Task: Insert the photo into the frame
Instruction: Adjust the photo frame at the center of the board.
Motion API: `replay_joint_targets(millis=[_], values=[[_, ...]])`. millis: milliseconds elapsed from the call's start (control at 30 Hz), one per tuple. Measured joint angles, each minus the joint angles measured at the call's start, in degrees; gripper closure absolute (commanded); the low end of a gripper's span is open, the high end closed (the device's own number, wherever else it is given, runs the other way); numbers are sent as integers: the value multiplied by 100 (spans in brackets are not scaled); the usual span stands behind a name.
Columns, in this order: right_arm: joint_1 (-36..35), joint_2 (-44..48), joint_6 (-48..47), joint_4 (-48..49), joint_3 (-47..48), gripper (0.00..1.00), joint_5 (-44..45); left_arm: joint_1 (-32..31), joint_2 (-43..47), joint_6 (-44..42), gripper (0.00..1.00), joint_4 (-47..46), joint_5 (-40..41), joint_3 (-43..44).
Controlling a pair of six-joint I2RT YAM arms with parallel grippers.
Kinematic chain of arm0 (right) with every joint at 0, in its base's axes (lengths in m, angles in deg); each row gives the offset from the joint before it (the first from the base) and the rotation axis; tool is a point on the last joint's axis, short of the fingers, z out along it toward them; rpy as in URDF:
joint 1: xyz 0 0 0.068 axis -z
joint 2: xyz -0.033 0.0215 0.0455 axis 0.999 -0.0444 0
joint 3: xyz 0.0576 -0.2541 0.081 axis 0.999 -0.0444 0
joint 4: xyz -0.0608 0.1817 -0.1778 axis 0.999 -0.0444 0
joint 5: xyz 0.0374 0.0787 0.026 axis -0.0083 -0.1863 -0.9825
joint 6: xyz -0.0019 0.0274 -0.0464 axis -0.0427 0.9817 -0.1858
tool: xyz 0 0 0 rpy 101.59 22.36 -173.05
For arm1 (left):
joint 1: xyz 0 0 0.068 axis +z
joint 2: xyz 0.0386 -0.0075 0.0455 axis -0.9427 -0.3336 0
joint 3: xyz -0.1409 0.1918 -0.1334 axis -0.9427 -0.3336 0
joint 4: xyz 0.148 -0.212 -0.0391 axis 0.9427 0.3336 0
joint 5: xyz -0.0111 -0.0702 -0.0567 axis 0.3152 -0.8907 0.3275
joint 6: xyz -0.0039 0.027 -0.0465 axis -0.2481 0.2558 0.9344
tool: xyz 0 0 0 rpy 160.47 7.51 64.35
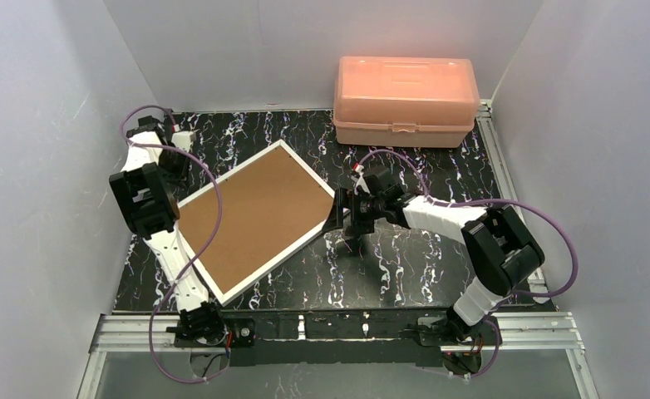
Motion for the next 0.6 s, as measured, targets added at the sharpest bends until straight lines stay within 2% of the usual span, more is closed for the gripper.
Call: replay_joint_targets(millis=[133, 267, 433, 600], values=[[0, -151, 199, 570, 87, 6, -474, 13, 0, -22, 94, 52, 7, -271], [0, -726, 356, 968, 363, 7, -715, 26, 168, -111, 94, 114, -179, -671], [72, -1335, 551, 953, 654, 7, -874, 55, 407, -199, 95, 142, -435, -1113], [267, -1379, 549, 857, 721, 6, -892, 68, 581, -354, 95, 188, -647, -1443]])
